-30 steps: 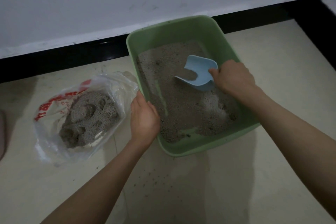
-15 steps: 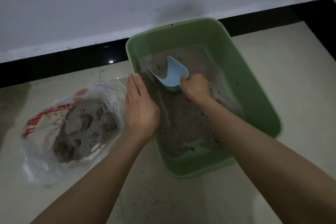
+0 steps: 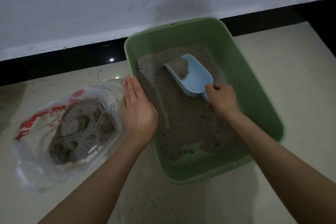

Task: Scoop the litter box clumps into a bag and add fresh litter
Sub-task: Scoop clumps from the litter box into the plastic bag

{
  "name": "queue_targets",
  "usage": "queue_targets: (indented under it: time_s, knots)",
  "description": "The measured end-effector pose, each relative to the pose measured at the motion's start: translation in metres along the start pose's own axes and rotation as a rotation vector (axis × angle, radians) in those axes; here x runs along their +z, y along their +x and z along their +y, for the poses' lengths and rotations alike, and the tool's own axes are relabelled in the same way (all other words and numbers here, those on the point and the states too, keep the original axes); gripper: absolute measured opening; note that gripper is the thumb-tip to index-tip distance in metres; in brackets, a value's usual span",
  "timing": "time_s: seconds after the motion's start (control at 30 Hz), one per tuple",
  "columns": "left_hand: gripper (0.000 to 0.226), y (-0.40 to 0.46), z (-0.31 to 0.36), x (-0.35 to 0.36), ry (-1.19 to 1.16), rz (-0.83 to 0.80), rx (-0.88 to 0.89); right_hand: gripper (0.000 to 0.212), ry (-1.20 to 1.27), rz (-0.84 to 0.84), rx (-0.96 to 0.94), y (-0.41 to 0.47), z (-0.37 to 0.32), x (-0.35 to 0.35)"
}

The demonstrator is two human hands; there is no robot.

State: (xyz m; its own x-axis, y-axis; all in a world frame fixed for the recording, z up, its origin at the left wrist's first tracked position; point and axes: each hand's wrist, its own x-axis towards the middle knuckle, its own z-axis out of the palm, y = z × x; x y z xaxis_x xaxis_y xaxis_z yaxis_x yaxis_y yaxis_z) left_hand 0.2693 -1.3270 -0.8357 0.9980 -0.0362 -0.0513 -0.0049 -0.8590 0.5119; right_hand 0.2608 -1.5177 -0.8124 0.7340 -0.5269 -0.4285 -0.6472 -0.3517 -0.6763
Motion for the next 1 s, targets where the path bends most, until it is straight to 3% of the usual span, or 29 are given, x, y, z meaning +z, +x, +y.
queue_targets:
  time_s: [0.2, 0.27, 0.33, 0.43, 0.53, 0.6, 0.77, 1.0]
  knots:
    - [0.070, 0.000, 0.002, -0.001, -0.009, -0.011, 0.000, 0.034, -0.203, 0.025, 0.040, 0.022, -0.013, -0.030]
    - [0.070, 0.000, 0.002, -0.001, -0.010, -0.013, -0.007, 0.024, -0.238, 0.022, 0.032, 0.033, -0.027, -0.022]
    - [0.071, -0.001, 0.002, 0.000, -0.008, -0.012, -0.006, 0.015, -0.193, 0.022, 0.055, 0.043, -0.038, -0.007]
    - [0.073, 0.000, 0.002, 0.001, -0.014, -0.005, 0.007, 0.038, -0.107, 0.023, 0.127, 0.050, -0.041, 0.014]
    - [0.072, 0.000, 0.001, 0.002, -0.019, -0.001, 0.017, 0.038, -0.073, 0.056, 0.154, 0.052, -0.034, 0.020]
    - [0.072, 0.000, 0.000, 0.002, -0.015, 0.001, 0.023, 0.026, -0.018, 0.053, 0.124, 0.052, -0.030, 0.021]
    - [0.071, 0.000, 0.001, 0.002, -0.005, 0.004, 0.018, 0.039, 0.059, 0.042, 0.064, 0.047, -0.018, 0.018]
    - [0.073, 0.001, 0.001, 0.001, 0.002, -0.022, -0.002, 0.030, 0.201, 0.030, -0.044, 0.022, -0.010, 0.011]
